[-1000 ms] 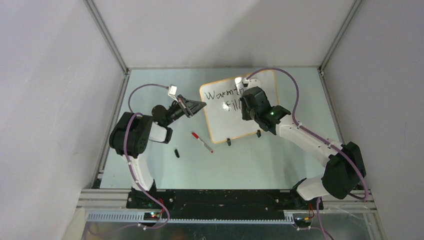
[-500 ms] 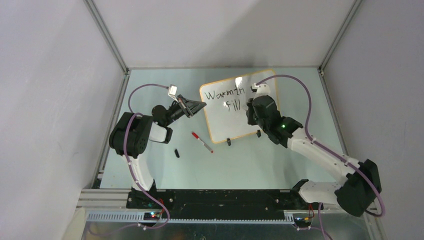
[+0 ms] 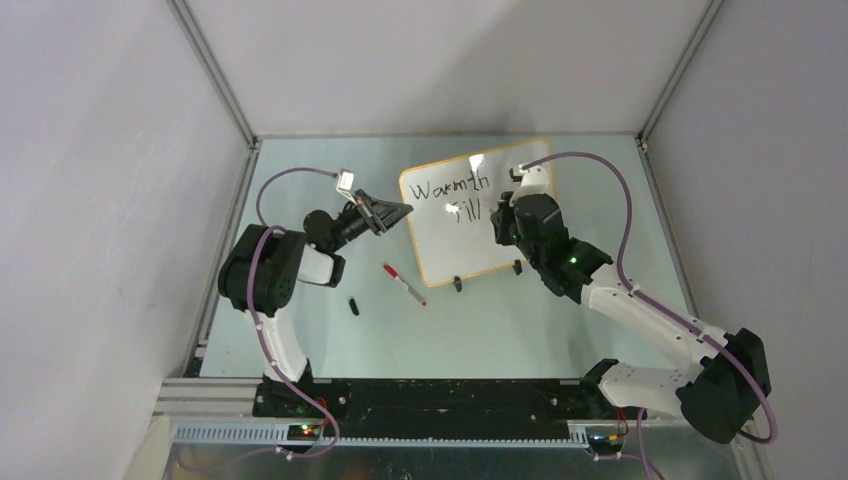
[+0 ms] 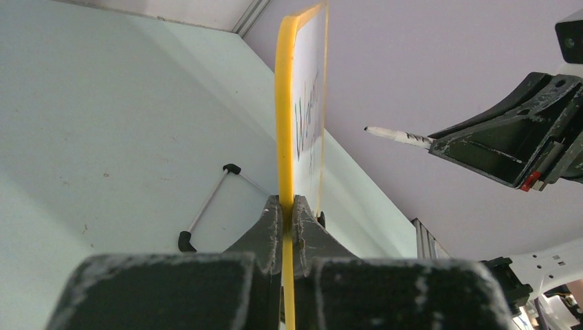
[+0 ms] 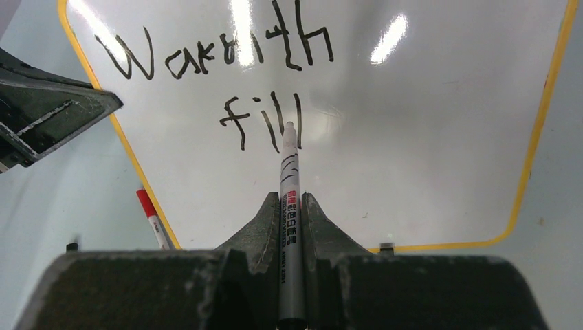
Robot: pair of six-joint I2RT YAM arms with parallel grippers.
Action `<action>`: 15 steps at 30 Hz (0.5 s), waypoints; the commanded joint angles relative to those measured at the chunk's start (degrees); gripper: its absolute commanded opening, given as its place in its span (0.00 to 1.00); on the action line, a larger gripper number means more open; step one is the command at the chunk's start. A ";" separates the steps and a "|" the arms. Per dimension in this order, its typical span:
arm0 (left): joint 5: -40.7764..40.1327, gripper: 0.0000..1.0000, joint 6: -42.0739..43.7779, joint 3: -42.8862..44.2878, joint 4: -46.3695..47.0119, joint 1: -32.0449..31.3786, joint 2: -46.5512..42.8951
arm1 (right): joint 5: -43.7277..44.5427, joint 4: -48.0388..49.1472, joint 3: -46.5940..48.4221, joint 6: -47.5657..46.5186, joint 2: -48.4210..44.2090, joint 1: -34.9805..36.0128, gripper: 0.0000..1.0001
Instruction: Write a sentence on the whiteboard
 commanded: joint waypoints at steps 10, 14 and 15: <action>0.84 0.00 2.30 -0.43 2.42 -0.36 -1.40 | -0.47 2.22 2.23 0.84 5.12 -1.55 0.00; 0.79 0.00 2.29 -0.43 2.46 -0.33 -1.38 | -0.50 1.57 3.07 1.29 6.17 -2.09 0.00; 0.81 0.00 2.29 -0.43 2.44 -0.36 -1.39 | -0.53 1.52 3.08 1.34 6.27 -2.18 0.00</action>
